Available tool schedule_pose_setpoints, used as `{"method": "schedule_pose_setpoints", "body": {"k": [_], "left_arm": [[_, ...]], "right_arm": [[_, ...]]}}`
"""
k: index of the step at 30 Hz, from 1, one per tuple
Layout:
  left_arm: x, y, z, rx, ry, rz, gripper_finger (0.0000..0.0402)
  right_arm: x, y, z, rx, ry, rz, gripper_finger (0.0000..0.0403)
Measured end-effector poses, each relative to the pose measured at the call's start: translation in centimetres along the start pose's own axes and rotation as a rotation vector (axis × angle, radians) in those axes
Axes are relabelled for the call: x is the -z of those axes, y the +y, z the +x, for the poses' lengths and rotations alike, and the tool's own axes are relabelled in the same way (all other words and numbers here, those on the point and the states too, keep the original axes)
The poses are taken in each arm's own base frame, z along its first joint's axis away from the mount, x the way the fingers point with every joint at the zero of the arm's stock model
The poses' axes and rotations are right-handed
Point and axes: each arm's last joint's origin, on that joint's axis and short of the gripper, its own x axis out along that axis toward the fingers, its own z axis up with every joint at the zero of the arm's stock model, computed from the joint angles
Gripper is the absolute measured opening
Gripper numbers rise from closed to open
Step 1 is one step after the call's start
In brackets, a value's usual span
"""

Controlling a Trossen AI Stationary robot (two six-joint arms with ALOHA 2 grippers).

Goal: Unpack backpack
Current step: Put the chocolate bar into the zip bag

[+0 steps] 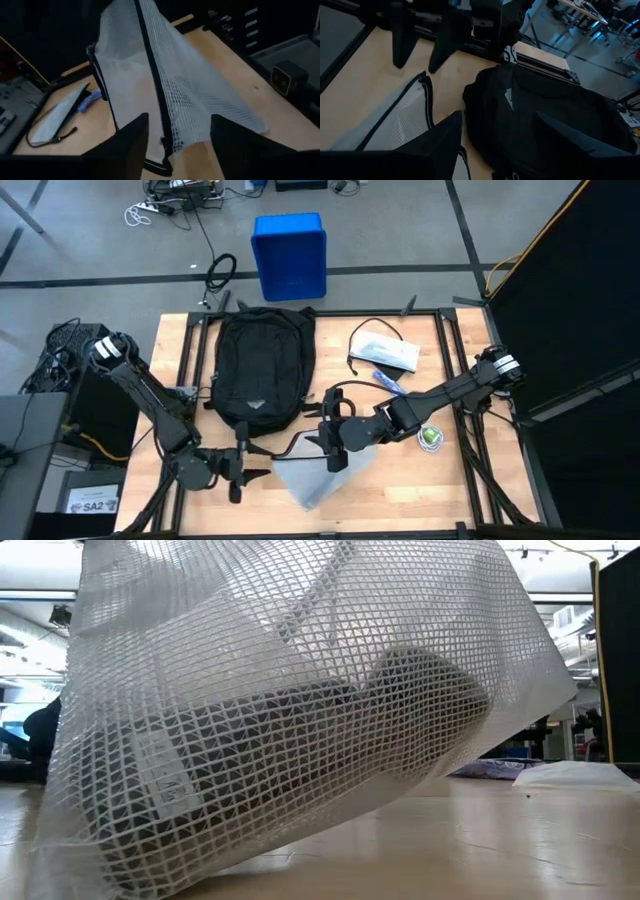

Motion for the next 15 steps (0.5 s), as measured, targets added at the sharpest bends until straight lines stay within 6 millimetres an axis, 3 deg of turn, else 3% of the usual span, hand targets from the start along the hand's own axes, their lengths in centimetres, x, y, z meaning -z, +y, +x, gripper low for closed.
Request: {"method": "schedule_pose_setpoints", "body": {"k": [9, 15], "left_arm": [[1.2, 0.0, 3.3, 0.021, 0.038, 0.016, 0.0218], [1.2, -0.6, 3.9, 0.05, 0.01, 0.063, 0.0158]], "right_arm": [[0.0, 0.0, 0.0, 0.0, 0.001, 0.0, 0.0218], [0.0, 0.0, 0.0, -0.001, 0.001, 0.001, 0.0204]]}}
